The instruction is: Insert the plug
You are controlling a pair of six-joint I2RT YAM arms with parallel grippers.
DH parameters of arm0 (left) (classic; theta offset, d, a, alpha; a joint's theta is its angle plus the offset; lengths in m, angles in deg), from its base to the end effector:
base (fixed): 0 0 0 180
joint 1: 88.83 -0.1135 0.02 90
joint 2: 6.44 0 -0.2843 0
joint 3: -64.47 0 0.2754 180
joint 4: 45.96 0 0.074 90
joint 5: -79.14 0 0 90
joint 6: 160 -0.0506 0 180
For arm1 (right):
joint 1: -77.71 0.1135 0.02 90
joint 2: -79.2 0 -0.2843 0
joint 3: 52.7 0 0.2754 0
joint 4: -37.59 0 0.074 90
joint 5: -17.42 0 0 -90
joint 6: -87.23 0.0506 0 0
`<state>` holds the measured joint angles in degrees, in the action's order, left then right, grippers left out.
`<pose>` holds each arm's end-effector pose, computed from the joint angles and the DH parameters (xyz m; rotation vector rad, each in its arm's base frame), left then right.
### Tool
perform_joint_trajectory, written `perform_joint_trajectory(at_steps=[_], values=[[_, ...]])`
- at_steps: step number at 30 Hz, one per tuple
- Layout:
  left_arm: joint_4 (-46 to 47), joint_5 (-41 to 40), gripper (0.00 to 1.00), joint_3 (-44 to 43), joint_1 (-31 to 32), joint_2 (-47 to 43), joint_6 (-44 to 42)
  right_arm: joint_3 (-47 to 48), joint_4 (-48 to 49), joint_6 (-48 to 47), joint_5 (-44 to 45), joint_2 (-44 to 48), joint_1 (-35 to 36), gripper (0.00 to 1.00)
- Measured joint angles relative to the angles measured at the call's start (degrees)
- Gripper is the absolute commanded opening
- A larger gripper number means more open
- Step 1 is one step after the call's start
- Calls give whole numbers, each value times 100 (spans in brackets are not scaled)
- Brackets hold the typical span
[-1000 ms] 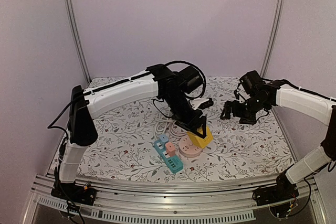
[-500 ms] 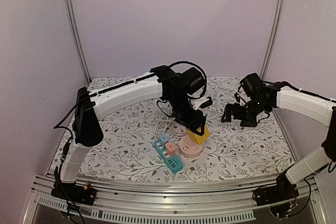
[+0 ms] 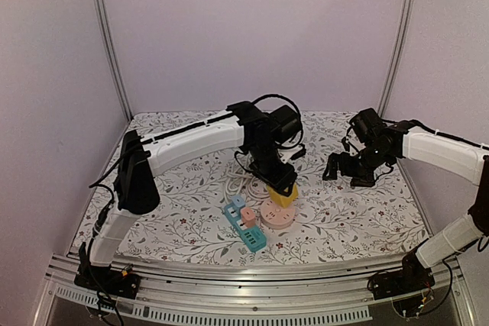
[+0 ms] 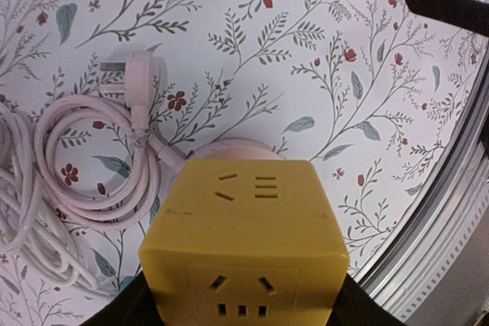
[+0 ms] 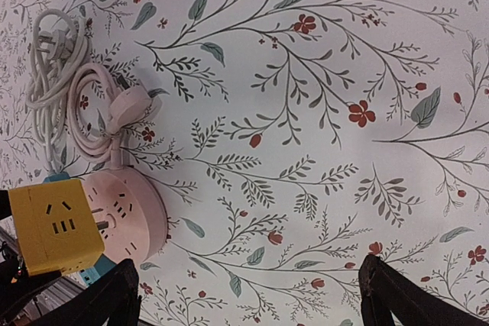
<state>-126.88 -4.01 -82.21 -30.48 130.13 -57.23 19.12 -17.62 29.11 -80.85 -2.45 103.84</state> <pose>0.2774 -0.4615 0.2400 1.1534 2.6693 -0.4274 0.2683 0.1397 0.2353 0.0954 2.7897 0.4760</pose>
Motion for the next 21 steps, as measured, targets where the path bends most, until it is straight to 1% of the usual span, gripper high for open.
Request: perform_joint_trajectory(at_steps=[21], values=[[31,-33,0,-15,13,236,-46,-44,-2,-68,-2,22,0,99]])
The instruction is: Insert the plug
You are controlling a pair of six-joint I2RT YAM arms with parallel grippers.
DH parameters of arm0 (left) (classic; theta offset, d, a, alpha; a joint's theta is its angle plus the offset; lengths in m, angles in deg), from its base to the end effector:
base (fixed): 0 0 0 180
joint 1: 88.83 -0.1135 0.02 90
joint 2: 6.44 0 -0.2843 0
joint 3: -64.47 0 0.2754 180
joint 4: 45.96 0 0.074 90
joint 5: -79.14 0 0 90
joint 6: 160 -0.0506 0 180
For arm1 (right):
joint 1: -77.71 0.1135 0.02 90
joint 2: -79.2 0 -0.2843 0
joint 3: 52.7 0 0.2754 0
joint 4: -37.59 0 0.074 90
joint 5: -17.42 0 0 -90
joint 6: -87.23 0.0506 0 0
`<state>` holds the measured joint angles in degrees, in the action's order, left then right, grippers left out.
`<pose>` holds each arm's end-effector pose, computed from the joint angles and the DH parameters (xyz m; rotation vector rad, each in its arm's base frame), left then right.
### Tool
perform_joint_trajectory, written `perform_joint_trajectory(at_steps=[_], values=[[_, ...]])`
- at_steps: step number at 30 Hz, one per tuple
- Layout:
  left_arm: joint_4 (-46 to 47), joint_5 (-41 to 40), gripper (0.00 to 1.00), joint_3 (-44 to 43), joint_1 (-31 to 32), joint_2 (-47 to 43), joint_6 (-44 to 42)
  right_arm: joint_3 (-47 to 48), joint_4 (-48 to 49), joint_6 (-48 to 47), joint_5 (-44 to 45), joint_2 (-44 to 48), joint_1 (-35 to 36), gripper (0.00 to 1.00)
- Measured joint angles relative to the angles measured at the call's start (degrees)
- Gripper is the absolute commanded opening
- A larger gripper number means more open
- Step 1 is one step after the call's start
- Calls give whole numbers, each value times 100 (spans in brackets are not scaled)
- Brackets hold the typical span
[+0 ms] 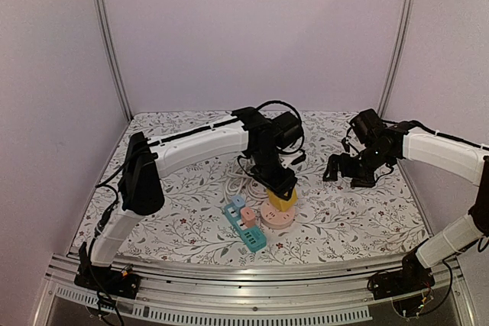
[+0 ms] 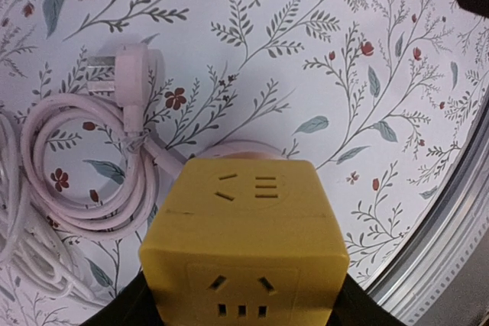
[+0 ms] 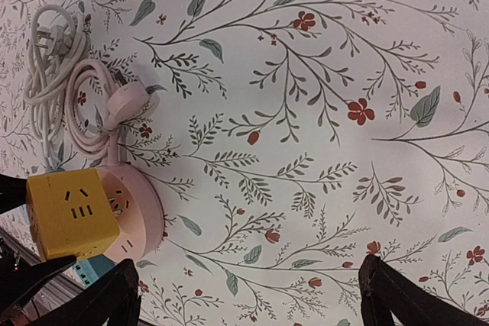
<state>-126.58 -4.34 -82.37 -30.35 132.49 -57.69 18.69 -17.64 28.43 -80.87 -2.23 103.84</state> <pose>0.2795 -0.4668 0.2195 1.1743 2.6903 -0.3948 0.2668 0.1390 0.2339 0.0792 2.7927 0.4714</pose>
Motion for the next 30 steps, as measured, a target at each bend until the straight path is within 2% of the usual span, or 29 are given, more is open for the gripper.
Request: perform_joint_trajectory(at_steps=[11,24,30], values=[[33,-46,0,-4,52,7,155,-2,2,-39,0,0,0,99],[0,-564,0,-33,275,48,256,-33,7,-66,0,0,0,99],[-306,-909,0,-310,372,173,208,-33,7,-72,-2,-2,0,99]])
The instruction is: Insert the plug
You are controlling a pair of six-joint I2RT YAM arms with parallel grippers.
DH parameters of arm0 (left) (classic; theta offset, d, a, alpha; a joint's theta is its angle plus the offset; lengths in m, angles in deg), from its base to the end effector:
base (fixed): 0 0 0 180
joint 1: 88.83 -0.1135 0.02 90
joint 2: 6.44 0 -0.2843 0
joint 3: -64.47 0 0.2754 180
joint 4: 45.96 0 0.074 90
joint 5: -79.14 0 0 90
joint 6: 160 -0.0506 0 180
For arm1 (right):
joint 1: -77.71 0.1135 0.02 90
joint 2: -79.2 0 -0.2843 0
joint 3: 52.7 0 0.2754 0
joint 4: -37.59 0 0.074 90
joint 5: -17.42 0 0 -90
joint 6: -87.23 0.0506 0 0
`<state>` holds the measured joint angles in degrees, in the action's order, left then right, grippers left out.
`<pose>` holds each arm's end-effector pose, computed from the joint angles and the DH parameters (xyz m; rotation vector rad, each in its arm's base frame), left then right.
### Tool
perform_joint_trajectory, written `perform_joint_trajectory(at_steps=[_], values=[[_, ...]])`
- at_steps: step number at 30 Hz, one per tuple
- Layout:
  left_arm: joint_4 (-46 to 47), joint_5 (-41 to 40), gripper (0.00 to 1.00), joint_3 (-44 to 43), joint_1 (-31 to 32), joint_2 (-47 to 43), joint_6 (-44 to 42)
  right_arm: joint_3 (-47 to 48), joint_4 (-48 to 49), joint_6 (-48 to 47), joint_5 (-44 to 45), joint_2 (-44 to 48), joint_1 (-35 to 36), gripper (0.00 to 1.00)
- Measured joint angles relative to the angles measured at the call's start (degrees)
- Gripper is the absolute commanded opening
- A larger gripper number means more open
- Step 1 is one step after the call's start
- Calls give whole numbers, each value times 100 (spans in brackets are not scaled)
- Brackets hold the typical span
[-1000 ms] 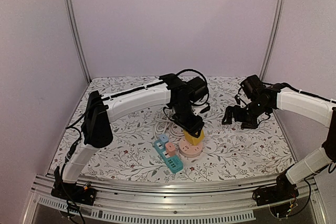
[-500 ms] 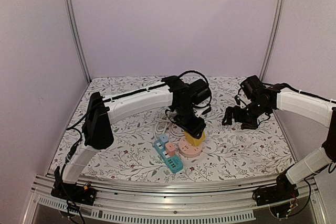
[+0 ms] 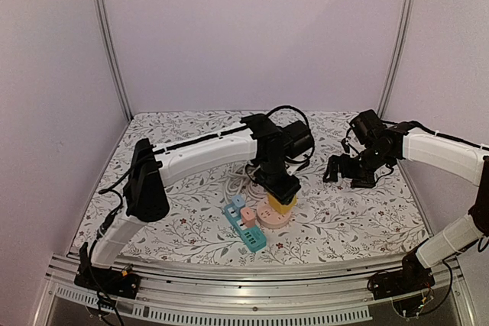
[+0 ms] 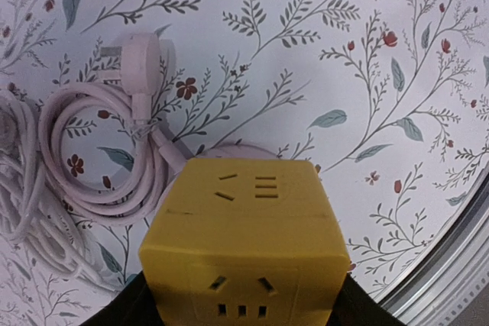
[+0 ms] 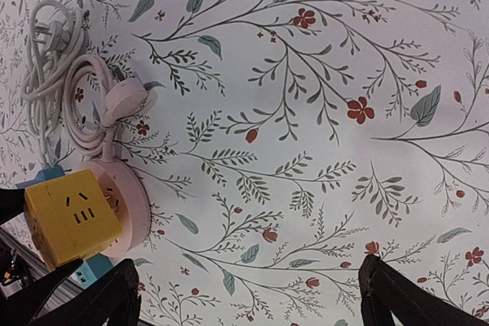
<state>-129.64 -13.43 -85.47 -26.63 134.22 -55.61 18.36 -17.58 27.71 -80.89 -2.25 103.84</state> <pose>0.2563 -0.4812 0.2182 1.1646 2.6493 -0.1947 0.2661 0.1387 0.2320 0.0622 2.7966 0.4661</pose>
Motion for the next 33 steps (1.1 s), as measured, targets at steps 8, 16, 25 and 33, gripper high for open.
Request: perform_joint_trajectory(at_steps=[8,16,25,33], values=[[-92,-354,0,234,70,-118,-162,-59,7,-33,-2,0,0,99],[-68,-389,0,686,59,-402,-481,-111,0,-37,-107,-4,0,99],[-223,-348,0,188,13,-94,-605,-155,-153,-74,-192,-4,0,99],[-260,-280,0,-157,-24,98,-619,-157,-304,-83,-269,2,0,99]])
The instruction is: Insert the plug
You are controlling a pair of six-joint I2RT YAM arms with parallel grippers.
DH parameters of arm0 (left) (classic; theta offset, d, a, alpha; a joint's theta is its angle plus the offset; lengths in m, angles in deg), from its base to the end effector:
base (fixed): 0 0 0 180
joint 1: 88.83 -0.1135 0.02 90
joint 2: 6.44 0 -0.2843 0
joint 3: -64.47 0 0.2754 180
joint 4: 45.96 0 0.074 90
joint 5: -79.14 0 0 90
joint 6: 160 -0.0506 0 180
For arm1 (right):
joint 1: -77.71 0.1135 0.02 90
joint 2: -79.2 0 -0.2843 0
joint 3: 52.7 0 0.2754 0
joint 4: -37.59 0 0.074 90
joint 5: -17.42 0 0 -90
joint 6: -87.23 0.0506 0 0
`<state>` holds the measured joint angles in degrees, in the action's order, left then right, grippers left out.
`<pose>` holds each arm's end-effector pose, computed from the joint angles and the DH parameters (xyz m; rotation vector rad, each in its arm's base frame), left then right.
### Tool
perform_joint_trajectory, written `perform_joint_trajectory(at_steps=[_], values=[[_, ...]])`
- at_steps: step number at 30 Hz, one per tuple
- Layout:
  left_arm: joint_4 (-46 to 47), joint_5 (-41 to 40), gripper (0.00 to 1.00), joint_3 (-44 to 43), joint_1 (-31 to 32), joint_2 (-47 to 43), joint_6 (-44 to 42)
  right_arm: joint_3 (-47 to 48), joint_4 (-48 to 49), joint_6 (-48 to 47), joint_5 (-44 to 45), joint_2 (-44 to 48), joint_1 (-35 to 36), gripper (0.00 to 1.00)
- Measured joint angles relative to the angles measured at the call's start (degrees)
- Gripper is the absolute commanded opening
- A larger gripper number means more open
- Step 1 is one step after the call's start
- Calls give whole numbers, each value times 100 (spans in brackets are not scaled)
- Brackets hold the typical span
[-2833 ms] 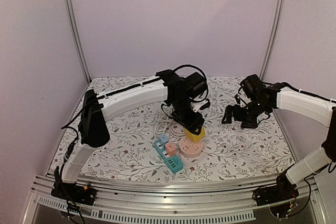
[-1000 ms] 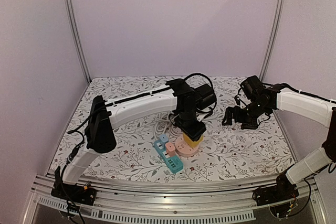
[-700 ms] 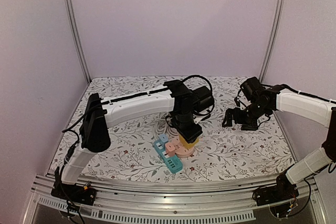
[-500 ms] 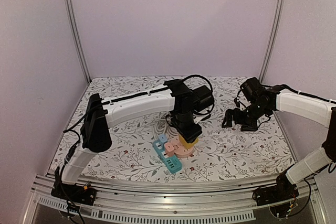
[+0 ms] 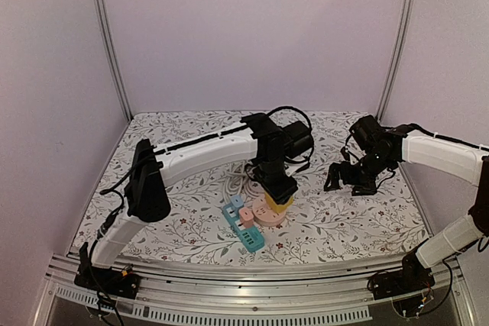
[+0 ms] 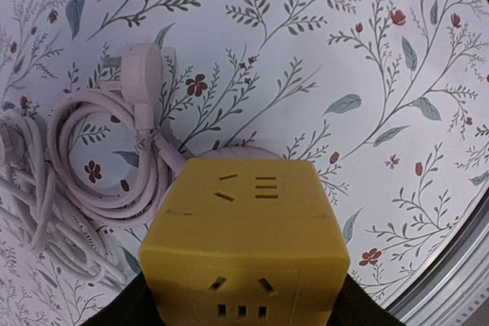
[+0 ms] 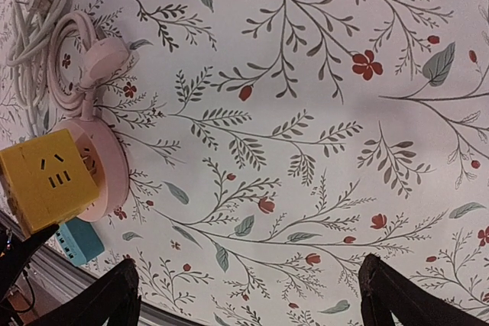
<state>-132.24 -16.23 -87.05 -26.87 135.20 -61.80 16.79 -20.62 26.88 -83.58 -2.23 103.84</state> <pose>0.2597 -0.4775 0.2163 1.2934 2.5873 -0.0872 0.2553 0.1360 0.2213 0.0400 2.8860 0.4818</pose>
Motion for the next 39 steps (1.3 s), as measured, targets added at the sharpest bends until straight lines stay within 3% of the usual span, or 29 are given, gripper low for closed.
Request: perform_joint_trajectory(at_steps=[8,17,26,31,39], values=[[76,330,0,201,-153,-146,4,219,-52,-7,-2,-103,0,99],[223,1423,0,944,-730,-678,-28,448,-72,9,17,-164,0,99],[337,2179,0,1034,-951,-697,68,162,-46,144,17,-7,0,99],[334,2179,0,1003,-914,-697,216,-33,15,227,11,107,0,99],[179,1523,0,866,-798,-697,297,-155,96,293,0,164,0,99]])
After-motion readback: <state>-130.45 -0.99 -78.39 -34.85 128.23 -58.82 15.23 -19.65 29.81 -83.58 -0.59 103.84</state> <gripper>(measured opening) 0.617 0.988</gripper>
